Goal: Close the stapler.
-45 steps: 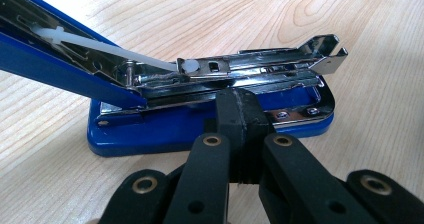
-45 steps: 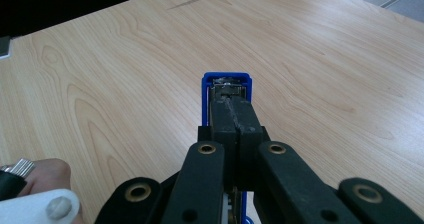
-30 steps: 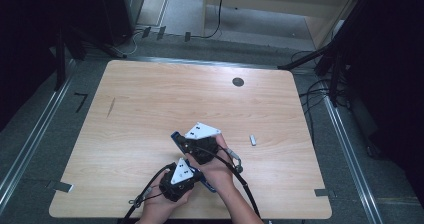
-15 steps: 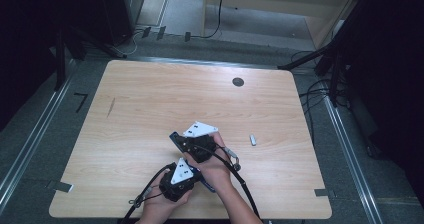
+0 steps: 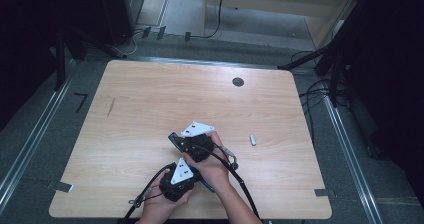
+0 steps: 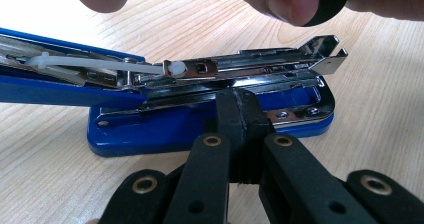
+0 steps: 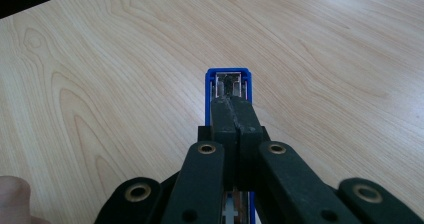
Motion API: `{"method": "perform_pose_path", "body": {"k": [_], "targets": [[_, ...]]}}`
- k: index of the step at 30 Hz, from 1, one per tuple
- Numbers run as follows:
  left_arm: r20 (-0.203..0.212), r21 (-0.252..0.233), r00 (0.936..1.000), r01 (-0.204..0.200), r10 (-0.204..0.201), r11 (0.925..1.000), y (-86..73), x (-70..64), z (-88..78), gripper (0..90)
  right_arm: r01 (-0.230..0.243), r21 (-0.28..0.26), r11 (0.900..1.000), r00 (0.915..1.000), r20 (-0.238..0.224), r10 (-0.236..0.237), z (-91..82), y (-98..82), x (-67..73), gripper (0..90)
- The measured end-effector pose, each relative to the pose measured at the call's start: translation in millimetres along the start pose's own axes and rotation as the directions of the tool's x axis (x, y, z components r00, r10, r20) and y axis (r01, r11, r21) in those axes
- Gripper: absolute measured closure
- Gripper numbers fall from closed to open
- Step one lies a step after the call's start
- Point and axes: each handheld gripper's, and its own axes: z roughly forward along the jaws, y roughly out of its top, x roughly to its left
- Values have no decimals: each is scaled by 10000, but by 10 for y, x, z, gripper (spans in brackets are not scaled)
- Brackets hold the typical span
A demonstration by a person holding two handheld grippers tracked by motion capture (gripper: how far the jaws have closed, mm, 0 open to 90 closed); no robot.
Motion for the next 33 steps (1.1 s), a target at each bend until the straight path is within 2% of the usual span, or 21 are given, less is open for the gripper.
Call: {"method": "perform_pose_path", "body": {"k": [23, 33], "targets": [[31, 31, 10000, -9, 9, 10000, 0, 1, -1, 900, 33, 771, 9970, 10000, 38, -36, 171, -65, -19, 900], [47, 8, 10000, -6, 6, 10000, -1, 3, 0, 900, 64, 832, 9965, 10000, -57, -59, 169, -53, -32, 900]]}}
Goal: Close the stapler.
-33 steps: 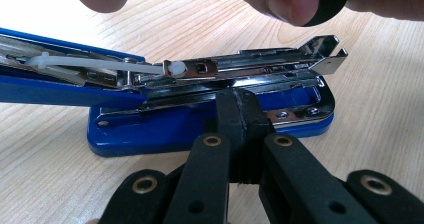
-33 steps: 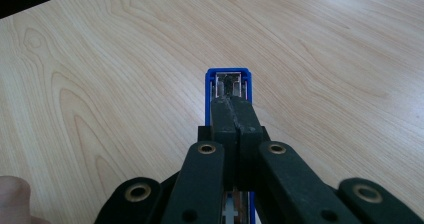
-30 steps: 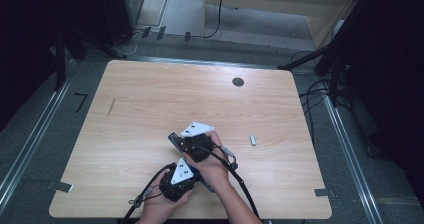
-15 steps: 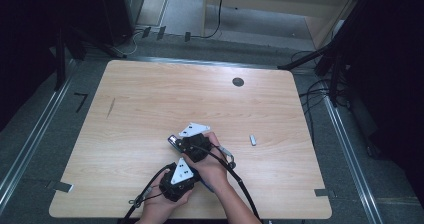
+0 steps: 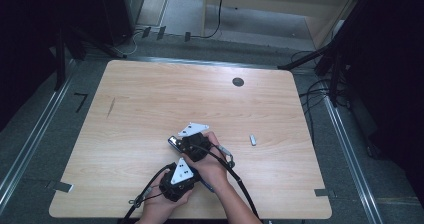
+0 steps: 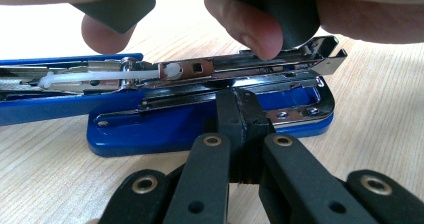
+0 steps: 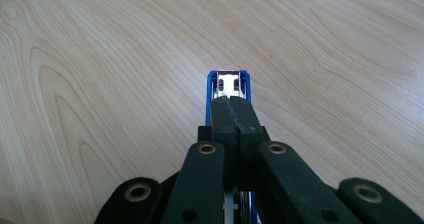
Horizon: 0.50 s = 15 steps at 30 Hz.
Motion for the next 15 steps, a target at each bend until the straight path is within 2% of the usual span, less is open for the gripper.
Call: {"method": "perform_pose_path", "body": {"k": [6, 15], "targets": [[11, -37, 10000, 80, -80, 10000, 0, -1, 2, 900, -195, -320, 9993, 9998, 36, 197, -120, 29, -38, 900], [14, -61, 9999, 107, -107, 9999, 0, -1, 3, 900, -427, -630, 9971, 9980, 429, 455, -385, 17, -188, 900]]}}
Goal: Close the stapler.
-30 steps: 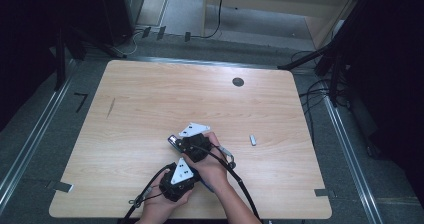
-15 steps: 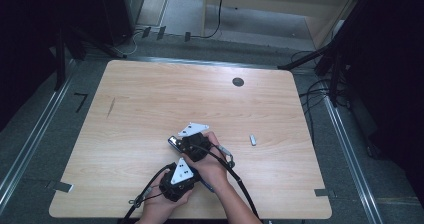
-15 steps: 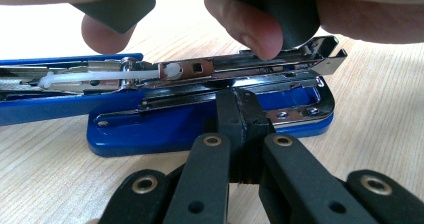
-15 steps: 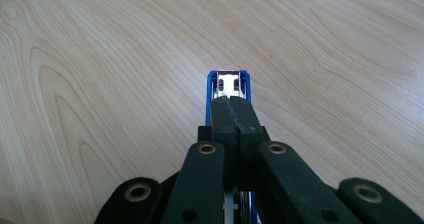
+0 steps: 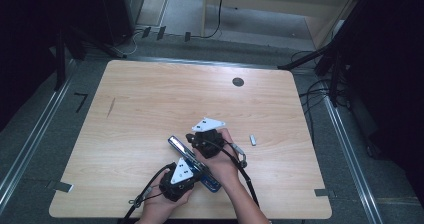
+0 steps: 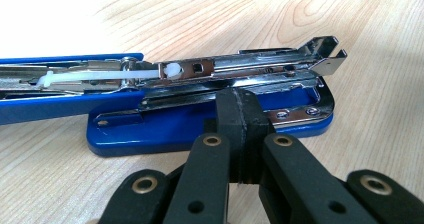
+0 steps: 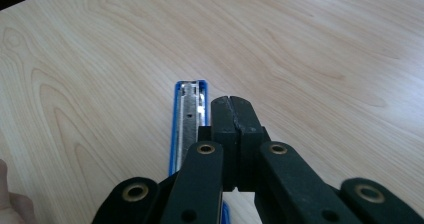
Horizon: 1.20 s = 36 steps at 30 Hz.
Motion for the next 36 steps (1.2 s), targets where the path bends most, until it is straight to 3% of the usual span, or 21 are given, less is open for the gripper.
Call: {"method": "perform_pose_path", "body": {"k": [20, 36], "targets": [[10, 23, 10000, -18, 18, 10000, -1, 0, -1, 900, -676, -447, 9967, 9914, 1090, 721, -391, -128, -447, 874], [-19, 34, 10000, -56, 56, 10000, 0, -2, -2, 900, -1454, -613, 9875, 9678, 1987, 1548, -682, -359, -815, 870]]}}
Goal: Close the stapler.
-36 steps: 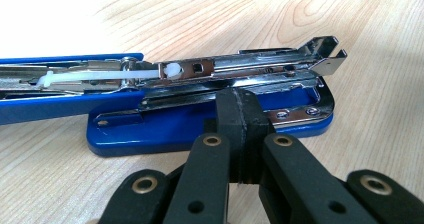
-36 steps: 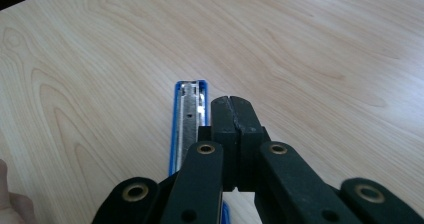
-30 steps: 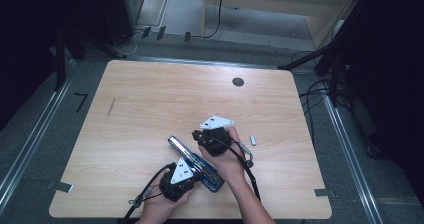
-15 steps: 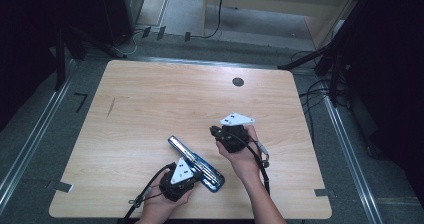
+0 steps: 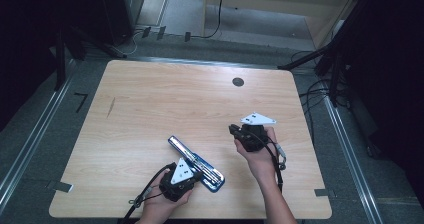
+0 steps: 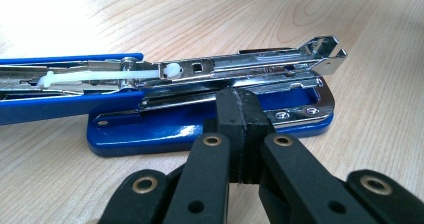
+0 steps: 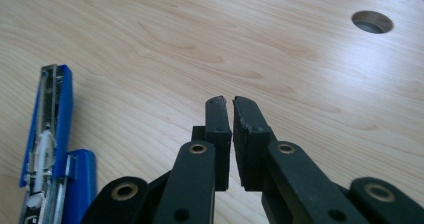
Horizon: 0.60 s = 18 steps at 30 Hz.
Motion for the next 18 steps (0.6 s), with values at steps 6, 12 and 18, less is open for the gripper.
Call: {"method": "perform_pose_path", "body": {"k": [6, 12, 18], "targets": [[2, -11, 10000, 1, -1, 10000, 0, -1, 1, 900, -142, 119, 9998, 9995, 266, 139, -26, -65, -111, 871], [0, -6, 10000, 4, -4, 10000, 0, -2, 1, 900, -243, 332, 9992, 9985, 490, 227, -18, -138, -200, 871], [-2, -1, 10000, -6, 6, 10000, 0, -1, 0, 900, -395, 455, 9982, 9971, 671, 364, 2, -197, -265, 871]]}}
